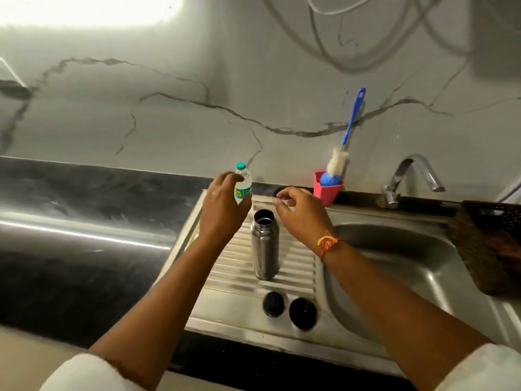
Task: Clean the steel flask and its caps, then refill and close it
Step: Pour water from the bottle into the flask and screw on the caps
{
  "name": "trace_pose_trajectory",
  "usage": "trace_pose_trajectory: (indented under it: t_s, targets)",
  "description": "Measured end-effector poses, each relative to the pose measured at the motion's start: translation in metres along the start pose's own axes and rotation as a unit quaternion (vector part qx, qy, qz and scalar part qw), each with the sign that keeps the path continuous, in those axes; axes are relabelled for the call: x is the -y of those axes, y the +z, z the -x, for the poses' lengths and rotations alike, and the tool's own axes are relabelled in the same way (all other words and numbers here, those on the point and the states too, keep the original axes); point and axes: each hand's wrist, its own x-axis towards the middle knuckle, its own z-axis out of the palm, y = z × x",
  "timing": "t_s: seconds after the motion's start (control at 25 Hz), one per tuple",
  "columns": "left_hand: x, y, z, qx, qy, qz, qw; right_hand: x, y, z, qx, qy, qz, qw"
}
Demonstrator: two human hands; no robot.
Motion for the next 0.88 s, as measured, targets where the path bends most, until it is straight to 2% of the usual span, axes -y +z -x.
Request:
trace_pose_trajectory:
  t_s: [0.16, 0.28, 0.48, 0.88]
  targets:
    - [0.05, 0.031, -0.036, 0.054, -0.126, 0.078, 0.988, 0.002, 0.018, -0.011, 0.008, 0.05, 0.013, 0.999]
    - [0.072, 0.057, -0.061, 0.093, -0.182, 0.124, 0.971, 0.0, 0.021, -0.018, 0.003, 0.056, 0.024, 0.998]
    - [0.093, 0.083, -0.1, 0.1, -0.213, 0.153, 0.96, 0.0, 0.024, -0.032, 0.022, 0.053, 0.041, 0.998]
    - [0.11, 0.109, -0.117, 0.098, -0.205, 0.228, 0.947, 0.0, 0.019, -0.047, 0.031, 0.057, 0.046, 0.997]
